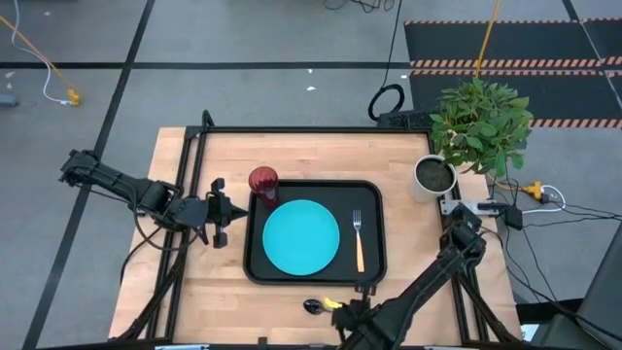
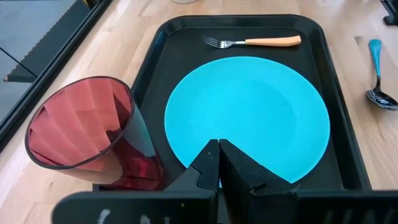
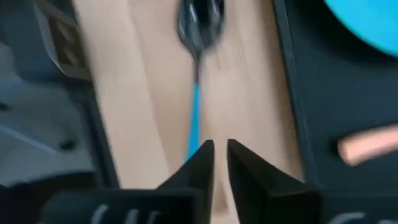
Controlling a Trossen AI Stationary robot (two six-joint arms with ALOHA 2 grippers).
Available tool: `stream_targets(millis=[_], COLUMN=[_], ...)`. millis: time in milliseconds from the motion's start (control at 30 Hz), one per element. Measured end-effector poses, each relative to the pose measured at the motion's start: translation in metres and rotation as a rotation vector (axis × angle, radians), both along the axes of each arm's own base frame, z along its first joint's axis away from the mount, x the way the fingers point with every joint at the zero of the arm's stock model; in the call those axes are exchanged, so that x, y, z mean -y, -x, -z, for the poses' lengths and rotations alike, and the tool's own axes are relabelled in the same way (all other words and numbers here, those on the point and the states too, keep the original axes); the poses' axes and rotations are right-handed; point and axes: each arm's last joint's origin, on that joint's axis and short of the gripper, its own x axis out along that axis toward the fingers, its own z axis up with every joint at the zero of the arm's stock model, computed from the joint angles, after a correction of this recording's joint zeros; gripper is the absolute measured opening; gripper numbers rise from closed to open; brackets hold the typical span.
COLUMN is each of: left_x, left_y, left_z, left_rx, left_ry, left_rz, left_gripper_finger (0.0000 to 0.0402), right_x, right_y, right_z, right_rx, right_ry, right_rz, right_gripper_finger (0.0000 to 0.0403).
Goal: Pick and place plate/cup/fork/spoon on tray
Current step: Put the blue spoon to the right side of the orange fork on the black serving tray
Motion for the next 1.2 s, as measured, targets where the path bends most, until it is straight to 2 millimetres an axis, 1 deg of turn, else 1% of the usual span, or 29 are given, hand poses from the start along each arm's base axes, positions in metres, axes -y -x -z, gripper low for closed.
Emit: stream_targets(millis=[67, 133, 233, 300, 367, 467, 567, 833, 933, 1100, 1200], left_x=[0.000, 0.000, 0.000, 0.000, 0.000, -0.001, -0.001, -0.001, -0.001, -0.001, -0.001], left_y=[0.000, 0.000, 0.000, 0.000, 0.000, 0.002, 0.002, 0.002, 0.002, 0.002, 0.002], left_z=[0.000, 0.000, 0.000, 0.000, 0.001, 0.002, 0.003, 0.002, 0.002, 0.002, 0.002], left_rx=[0.000, 0.000, 0.000, 0.001, -0.004, -0.024, -0.029, -0.025, -0.021, -0.021, -0.020], left_ry=[0.000, 0.000, 0.002, 0.009, 0.016, 0.021, 0.027, 0.028, 0.030, 0.030, 0.032], left_rz=[0.000, 0.000, -0.001, -0.006, -0.012, -0.022, -0.029, -0.029, -0.029, -0.028, -0.033], left_gripper_finger=[0.0010, 0.0010, 0.0010, 0.0010, 0.0010, 0.0010, 0.0010, 0.0010, 0.0010, 0.0010, 0.0010], right_x=[0.002, 0.004, 0.010, 0.015, 0.020, 0.024, 0.027, 0.026, 0.028, 0.027, 0.026], right_y=[-0.009, -0.018, -0.031, -0.036, -0.039, -0.037, -0.033, -0.031, -0.030, -0.028, -0.027], right_z=[-0.002, 0.001, 0.015, 0.029, 0.041, 0.057, 0.070, 0.074, 0.074, 0.075, 0.075], right_rx=[0.048, 0.079, 0.097, 0.085, 0.055, 0.001, -0.038, -0.022, -0.021, -0.027, -0.025], right_ry=[-0.041, -0.068, -0.082, -0.111, -0.161, -0.222, -0.240, -0.237, -0.215, -0.207, -0.201], right_rz=[0.018, 0.033, 0.040, 0.047, 0.051, 0.062, 0.069, 0.057, 0.061, 0.081, 0.078], right_gripper_finger=[0.0058, 0.0088, 0.0133, 0.0156, 0.0170, 0.0174, 0.0168, 0.0145, 0.0116, 0.0046, 0.0018])
